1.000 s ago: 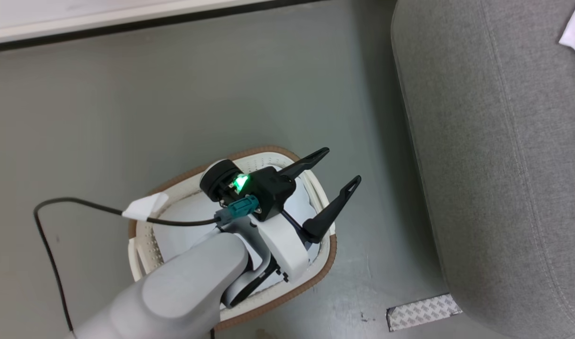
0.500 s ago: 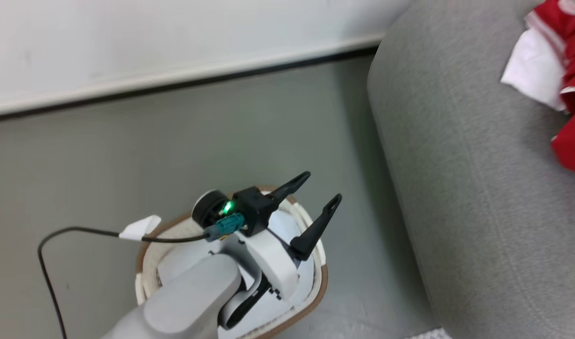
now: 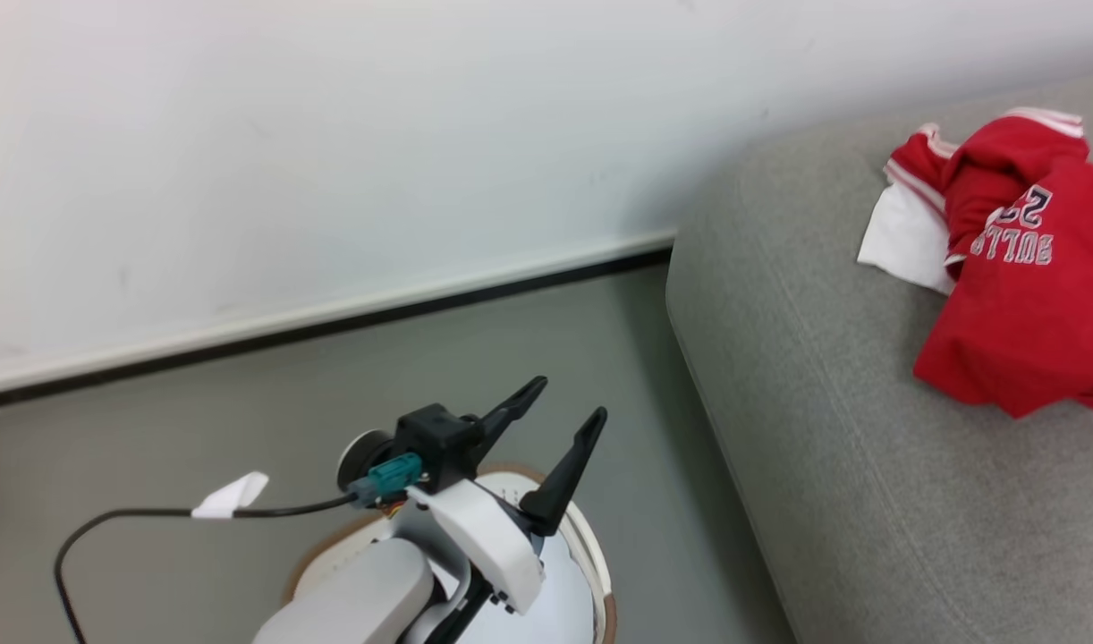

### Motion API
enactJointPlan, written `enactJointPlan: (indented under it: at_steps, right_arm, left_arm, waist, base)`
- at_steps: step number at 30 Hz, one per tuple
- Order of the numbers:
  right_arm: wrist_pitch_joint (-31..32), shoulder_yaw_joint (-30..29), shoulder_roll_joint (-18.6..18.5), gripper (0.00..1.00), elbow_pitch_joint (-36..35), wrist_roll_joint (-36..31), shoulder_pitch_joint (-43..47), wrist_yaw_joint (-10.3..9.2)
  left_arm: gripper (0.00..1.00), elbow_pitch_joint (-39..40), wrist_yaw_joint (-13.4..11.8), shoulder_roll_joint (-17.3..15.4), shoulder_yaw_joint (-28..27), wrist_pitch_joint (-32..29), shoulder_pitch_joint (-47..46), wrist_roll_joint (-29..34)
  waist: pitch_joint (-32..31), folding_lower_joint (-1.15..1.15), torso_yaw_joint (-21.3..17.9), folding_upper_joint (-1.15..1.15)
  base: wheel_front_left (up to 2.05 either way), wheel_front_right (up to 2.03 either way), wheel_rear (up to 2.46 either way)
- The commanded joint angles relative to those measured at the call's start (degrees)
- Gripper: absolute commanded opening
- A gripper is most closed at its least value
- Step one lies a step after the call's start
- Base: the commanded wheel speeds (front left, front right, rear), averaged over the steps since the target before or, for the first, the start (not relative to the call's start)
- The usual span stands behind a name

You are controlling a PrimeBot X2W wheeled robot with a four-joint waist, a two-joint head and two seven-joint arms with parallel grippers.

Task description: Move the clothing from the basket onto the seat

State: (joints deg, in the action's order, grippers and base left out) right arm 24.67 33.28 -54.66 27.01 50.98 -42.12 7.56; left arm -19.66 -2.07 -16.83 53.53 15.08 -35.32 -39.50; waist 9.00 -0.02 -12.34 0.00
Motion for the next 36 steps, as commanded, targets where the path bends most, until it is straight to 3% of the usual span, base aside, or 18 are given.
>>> enactJointPlan:
  at_steps: [1, 8, 11, 19, 27, 31, 36]
  right_arm:
    - [-0.5, -0.4, -0.6, 1.00, -1.3, 0.4, 1.3, -0.14]
    - [-4.7, -3.5, 0.4, 1.00, -8.4, -0.4, 4.0, -0.14]
    - [-7.5, -4.4, 0.5, 1.00, -10.8, -4.0, 5.0, -0.14]
    - [-17.7, -13.6, 11.2, 1.00, -13.2, -8.8, 11.0, -0.14]
    - [-25.3, -21.7, 24.1, 1.00, -17.2, -16.5, 22.8, -0.14]
    - [-31.1, -26.0, 32.2, 1.00, -17.4, -19.8, 29.4, -0.14]
    - [-37.6, -25.6, 38.5, 1.00, -16.5, -22.9, 34.7, -0.14]
  left_arm:
    - [1.00, 0.5, -0.4, -0.5, -0.9, 0.1, 1.3, 0.4]
    - [1.00, 3.7, -1.8, -2.2, -6.1, 0.1, 4.2, 1.0]
    - [1.00, 5.3, -1.8, -3.1, -9.0, 0.1, 6.1, 0.3]
    - [1.00, 7.9, -5.5, -4.6, -20.1, 0.1, 12.7, -2.7]
    - [1.00, 9.0, -7.8, -5.8, -27.3, 0.1, 18.8, 1.1]
    - [1.00, 9.7, -8.4, -4.4, -31.4, 0.1, 22.0, 3.0]
    - [1.00, 10.6, -7.1, -1.2, -37.4, 0.1, 27.1, 6.4]
  waist:
    - [-2.5, 0.02, 0.9, 0.00]
    - [-6.3, 0.02, 4.2, 0.00]
    - [-7.6, 0.02, 5.8, 0.00]
    - [-10.1, 0.02, 9.7, 0.00]
    - [-11.2, 0.02, 13.1, 0.00]
    - [-11.3, 0.02, 14.6, 0.00]
    - [-11.2, 0.02, 15.5, 0.00]
  base:
    - [0.00, 0.00, 0.00]
    - [0.00, 0.00, 0.00]
    - [0.00, 0.00, 0.00]
    - [0.00, 0.00, 0.00]
    - [0.00, 0.00, 0.00]
    - [0.00, 0.00, 0.00]
    - [0.00, 0.00, 0.00]
